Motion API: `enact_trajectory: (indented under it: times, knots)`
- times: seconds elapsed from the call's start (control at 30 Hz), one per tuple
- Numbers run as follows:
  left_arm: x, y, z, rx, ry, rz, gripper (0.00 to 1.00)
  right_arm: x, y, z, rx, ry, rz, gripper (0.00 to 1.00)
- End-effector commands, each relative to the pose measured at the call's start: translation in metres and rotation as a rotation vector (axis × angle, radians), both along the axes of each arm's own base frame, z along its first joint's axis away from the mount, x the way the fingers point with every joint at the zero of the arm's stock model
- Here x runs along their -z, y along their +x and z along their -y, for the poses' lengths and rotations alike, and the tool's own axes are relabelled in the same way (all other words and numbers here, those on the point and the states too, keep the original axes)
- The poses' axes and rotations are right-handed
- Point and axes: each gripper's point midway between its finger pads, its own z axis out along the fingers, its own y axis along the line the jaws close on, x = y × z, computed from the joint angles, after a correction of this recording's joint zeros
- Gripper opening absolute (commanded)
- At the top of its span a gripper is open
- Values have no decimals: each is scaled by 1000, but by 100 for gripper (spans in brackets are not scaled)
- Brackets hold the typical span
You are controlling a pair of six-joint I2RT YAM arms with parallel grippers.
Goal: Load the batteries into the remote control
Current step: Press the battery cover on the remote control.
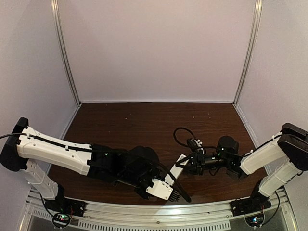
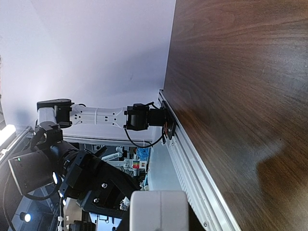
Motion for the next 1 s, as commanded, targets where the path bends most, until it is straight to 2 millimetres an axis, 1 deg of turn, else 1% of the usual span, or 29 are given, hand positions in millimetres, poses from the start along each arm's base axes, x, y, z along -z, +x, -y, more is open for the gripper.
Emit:
enact_trajectory:
  times: [0.0, 0.13, 0.23, 0.33, 0.4, 0.43, 0.53, 0.57, 0.6, 0.63, 0.73, 0.83, 0.9, 0.97]
  knots:
    - [6, 40, 11, -116, -31, 57, 20, -70, -38, -15, -170, 233, 110, 0]
    - [0, 37, 11, -120, -46, 35, 28, -64, -31, -14, -148, 204, 116, 0]
    - [-17, 37, 10, -137, -81, 19, 37, -54, -16, -8, -92, 157, 123, 0]
    - [-34, 38, 7, -171, -123, 3, 45, -51, 3, 4, -22, 109, 151, 0]
    - [-49, 39, 4, -204, -160, -6, 50, -50, 12, 9, 17, 54, 192, 0]
    - [-57, 40, 2, -222, -185, -14, 53, -45, 16, 11, 30, 7, 195, 0]
    - [-88, 45, -4, -283, -305, -31, 68, -48, 24, 16, 67, -57, 257, 0]
    - [-97, 46, -6, -308, -354, -39, 76, -50, 27, 18, 79, -69, 274, 0]
    - [-101, 49, -10, -340, -394, -52, 87, -52, 29, 19, 89, -75, 285, 0]
    - [-108, 53, -11, -381, -447, -71, 96, -54, 30, 20, 100, -80, 295, 0]
    - [-120, 67, -12, -520, -532, -129, 98, -60, 37, 24, 148, -90, 320, 0]
    - [-116, 71, 1, -594, -547, -214, 97, -67, 44, 29, 205, -101, 354, 0]
    - [-110, 77, 8, -660, -544, -249, 97, -73, 49, 33, 246, -115, 378, 0]
    - [-110, 80, 12, -685, -568, -270, 98, -79, 54, 36, 280, -128, 399, 0]
